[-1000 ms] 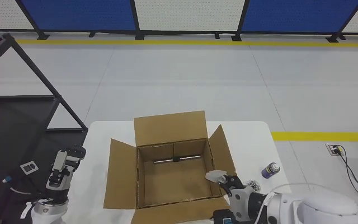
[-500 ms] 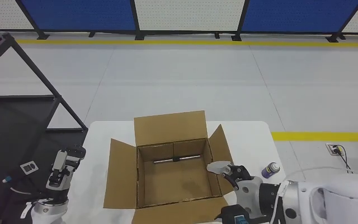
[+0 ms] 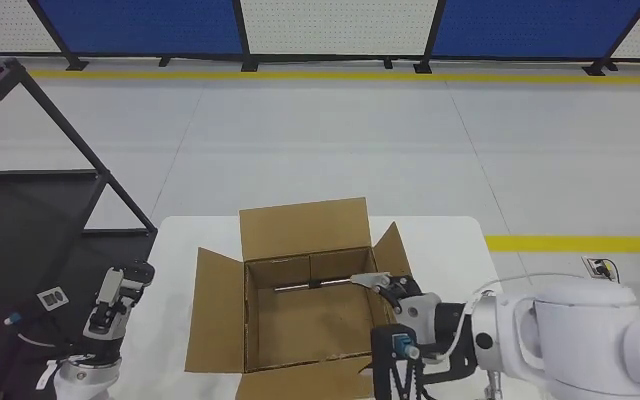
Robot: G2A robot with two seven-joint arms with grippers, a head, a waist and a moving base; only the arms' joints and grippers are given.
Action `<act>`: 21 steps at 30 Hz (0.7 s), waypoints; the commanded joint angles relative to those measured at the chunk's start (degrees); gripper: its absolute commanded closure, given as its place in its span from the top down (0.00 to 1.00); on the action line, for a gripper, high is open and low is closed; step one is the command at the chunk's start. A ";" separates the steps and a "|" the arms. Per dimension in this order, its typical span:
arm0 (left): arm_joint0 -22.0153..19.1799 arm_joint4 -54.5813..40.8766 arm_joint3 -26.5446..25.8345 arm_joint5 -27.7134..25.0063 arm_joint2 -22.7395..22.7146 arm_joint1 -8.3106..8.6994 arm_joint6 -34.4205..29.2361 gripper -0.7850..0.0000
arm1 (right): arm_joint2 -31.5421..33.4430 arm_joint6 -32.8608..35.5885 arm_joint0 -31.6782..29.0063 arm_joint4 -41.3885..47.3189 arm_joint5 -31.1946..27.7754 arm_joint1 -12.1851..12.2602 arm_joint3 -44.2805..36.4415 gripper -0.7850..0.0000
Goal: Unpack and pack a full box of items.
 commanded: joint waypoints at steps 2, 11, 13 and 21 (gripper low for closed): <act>1.43 -1.10 -0.57 -0.61 -1.72 0.22 -1.39 1.00 | -8.51 2.09 10.01 1.90 2.68 -2.86 5.22 1.00; 7.14 -7.52 -2.74 -0.67 -6.57 0.79 -6.56 1.00 | -27.56 1.89 29.40 5.92 7.51 -13.50 22.43 1.00; 8.00 -9.16 -3.84 -0.20 -6.74 0.81 -7.21 1.00 | -29.06 1.77 30.72 6.84 6.33 -14.59 24.16 1.00; 8.73 -10.18 -4.94 -0.36 -6.69 0.76 -7.18 1.00 | -29.06 1.77 30.72 6.84 6.33 -14.59 24.16 1.00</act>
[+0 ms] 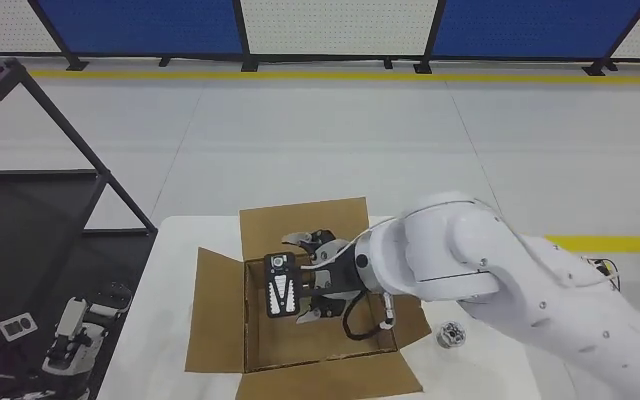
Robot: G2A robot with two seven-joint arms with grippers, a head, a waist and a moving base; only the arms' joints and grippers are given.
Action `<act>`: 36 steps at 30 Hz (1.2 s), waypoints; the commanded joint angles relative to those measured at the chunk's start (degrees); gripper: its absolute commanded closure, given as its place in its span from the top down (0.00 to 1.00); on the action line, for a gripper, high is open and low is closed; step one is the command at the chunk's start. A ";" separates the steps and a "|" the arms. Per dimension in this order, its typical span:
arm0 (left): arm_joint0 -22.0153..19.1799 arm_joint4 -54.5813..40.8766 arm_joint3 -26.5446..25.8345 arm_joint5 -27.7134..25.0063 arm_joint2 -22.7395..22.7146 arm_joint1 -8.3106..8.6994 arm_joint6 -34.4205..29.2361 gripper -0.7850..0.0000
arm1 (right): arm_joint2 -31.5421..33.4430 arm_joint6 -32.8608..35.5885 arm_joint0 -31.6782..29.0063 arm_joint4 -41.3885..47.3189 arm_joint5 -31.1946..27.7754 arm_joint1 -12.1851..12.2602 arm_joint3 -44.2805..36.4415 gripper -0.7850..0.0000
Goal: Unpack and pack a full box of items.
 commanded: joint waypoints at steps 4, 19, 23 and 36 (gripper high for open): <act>0.00 0.01 0.00 0.00 0.00 0.00 0.00 1.00 | -0.01 0.00 0.01 0.00 -0.01 -0.01 0.01 1.00; 3.29 -2.57 -1.61 2.25 -0.97 0.45 -5.63 1.00 | -8.94 0.04 -1.55 0.71 2.64 -6.43 14.85 1.00; 4.46 -5.23 -1.95 4.40 -2.30 0.76 -9.08 1.00 | -12.86 1.09 -0.60 -0.58 2.00 -10.67 21.76 1.00; 5.05 -5.18 -2.60 5.59 -2.46 0.96 -10.81 1.00 | -16.40 1.97 0.99 -2.34 -4.79 -16.22 30.99 1.00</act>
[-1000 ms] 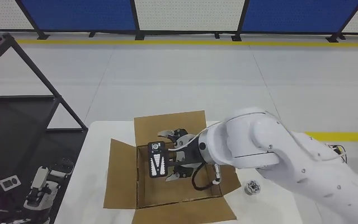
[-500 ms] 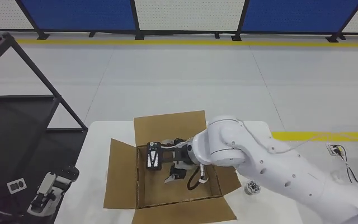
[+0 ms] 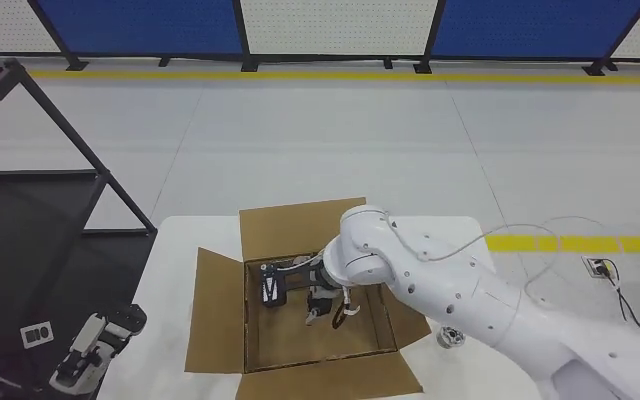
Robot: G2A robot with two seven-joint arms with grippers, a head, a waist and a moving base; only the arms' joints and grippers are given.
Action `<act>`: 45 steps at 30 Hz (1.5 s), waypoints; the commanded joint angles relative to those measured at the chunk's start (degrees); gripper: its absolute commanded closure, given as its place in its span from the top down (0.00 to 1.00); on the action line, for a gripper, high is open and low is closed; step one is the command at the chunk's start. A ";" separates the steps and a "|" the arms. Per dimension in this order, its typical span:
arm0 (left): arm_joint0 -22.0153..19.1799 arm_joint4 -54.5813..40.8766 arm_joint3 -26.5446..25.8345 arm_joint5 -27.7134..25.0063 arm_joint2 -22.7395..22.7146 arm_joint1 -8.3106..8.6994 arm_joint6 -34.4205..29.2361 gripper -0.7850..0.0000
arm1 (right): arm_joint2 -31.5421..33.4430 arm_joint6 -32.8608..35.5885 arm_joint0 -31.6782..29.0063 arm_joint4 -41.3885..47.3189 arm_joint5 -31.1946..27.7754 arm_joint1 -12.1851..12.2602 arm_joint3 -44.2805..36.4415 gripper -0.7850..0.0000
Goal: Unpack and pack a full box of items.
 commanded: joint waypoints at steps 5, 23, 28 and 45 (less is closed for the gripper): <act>0.00 -0.01 0.00 -0.01 0.00 0.00 0.01 1.00 | 0.00 -0.30 -0.32 -0.05 -0.10 -0.02 -0.12 1.00; 0.88 -0.11 -0.98 -0.95 0.33 -0.12 2.35 1.00 | 0.00 -1.06 -6.67 -15.41 -8.90 -11.02 18.72 1.00; 1.04 -0.24 -0.84 -1.15 0.22 -0.12 2.68 1.00 | 0.00 -2.27 -7.17 -19.58 -10.10 -14.99 24.66 1.00; 1.06 0.01 -0.79 -1.42 0.11 -0.10 2.74 1.00 | 0.77 -6.28 -7.82 -20.35 -11.27 -15.73 28.66 1.00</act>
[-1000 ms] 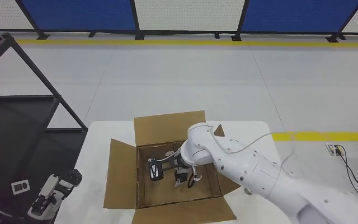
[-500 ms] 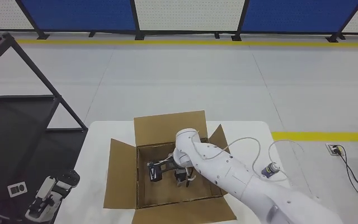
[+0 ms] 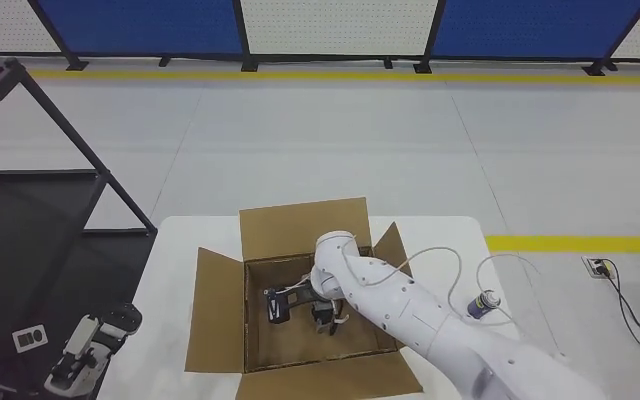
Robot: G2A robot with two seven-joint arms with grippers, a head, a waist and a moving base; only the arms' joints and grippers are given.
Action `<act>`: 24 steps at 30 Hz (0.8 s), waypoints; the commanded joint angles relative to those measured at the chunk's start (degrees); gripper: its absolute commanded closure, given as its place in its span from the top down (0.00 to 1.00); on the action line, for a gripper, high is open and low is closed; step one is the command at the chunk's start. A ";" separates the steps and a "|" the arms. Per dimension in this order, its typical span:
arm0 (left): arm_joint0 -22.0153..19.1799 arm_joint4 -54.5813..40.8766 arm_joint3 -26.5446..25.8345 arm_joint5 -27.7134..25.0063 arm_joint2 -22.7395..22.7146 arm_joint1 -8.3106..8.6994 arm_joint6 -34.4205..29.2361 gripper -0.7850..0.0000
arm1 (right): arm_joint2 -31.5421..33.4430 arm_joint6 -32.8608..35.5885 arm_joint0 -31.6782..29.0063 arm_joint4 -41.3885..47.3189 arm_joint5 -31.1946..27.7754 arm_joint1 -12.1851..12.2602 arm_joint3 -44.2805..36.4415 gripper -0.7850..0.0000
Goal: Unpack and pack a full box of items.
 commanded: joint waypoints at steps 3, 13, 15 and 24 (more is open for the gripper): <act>0.00 0.00 0.00 0.00 0.00 0.00 0.00 1.00 | 0.62 -2.14 0.48 0.71 -3.21 -0.65 3.72 1.00; 0.00 0.00 0.00 0.00 0.00 0.00 0.00 1.00 | 0.61 -4.17 0.90 1.61 -7.32 -3.30 10.90 1.00; 0.00 0.00 0.00 0.00 0.00 0.00 0.00 1.00 | 0.69 -4.20 0.97 2.13 -7.32 -3.95 12.17 1.00; 0.00 0.00 0.00 0.00 0.00 0.00 0.00 1.00 | 0.50 -5.11 0.96 1.13 -4.65 -6.70 18.02 1.00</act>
